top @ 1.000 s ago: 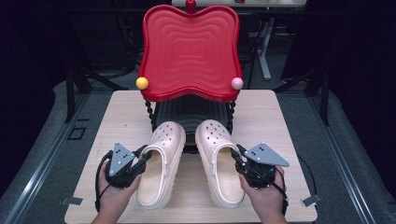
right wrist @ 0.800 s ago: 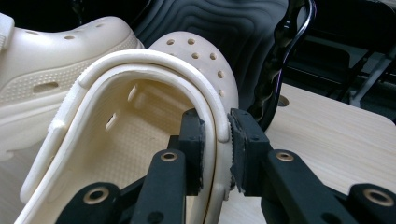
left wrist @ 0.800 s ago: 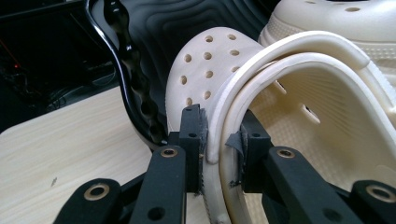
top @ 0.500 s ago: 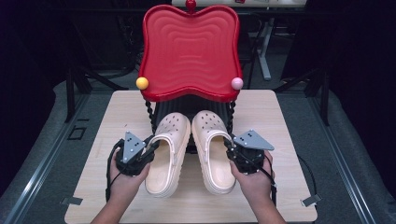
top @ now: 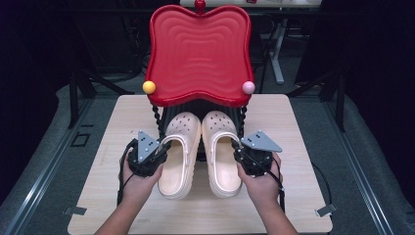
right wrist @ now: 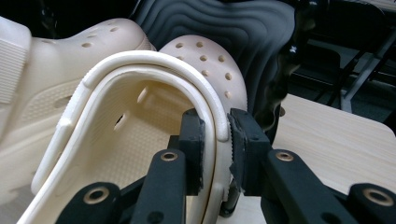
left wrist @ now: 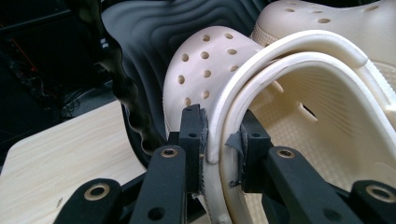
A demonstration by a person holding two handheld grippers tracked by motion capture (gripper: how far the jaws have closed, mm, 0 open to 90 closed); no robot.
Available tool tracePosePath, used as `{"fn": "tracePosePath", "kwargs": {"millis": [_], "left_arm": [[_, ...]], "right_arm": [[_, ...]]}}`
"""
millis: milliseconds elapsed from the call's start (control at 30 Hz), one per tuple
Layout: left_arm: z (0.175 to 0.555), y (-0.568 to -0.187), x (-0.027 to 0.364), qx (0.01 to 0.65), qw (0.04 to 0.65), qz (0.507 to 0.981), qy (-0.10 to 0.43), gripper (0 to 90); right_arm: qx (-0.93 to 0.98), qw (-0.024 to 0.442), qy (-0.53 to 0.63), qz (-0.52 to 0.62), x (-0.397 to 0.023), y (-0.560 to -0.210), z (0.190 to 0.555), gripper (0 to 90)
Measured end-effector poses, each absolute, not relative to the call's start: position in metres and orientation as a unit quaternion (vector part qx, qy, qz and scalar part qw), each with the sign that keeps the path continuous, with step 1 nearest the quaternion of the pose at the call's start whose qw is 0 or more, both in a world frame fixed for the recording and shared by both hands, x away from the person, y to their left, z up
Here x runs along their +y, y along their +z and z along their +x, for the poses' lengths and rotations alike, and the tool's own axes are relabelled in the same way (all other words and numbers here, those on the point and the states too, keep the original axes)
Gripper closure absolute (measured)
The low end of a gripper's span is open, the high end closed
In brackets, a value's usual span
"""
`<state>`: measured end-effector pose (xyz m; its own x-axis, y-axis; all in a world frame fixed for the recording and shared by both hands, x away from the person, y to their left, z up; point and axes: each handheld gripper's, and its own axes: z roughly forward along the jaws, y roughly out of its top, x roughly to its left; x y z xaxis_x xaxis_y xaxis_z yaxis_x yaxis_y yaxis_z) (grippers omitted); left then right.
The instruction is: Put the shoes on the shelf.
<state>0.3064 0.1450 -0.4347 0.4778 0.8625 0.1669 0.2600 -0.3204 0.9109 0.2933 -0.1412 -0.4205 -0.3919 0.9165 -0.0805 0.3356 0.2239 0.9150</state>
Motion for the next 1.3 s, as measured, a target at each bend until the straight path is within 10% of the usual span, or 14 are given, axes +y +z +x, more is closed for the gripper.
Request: {"fn": "tracePosePath", "kwargs": {"millis": [1300], "left_arm": [[0.367,-0.437,0.116,0.397,0.456,0.717,0.347,64.0]], "right_arm": [[0.704,0.329,0.433,0.457,-0.12,-0.43,0.355,69.8]]}}
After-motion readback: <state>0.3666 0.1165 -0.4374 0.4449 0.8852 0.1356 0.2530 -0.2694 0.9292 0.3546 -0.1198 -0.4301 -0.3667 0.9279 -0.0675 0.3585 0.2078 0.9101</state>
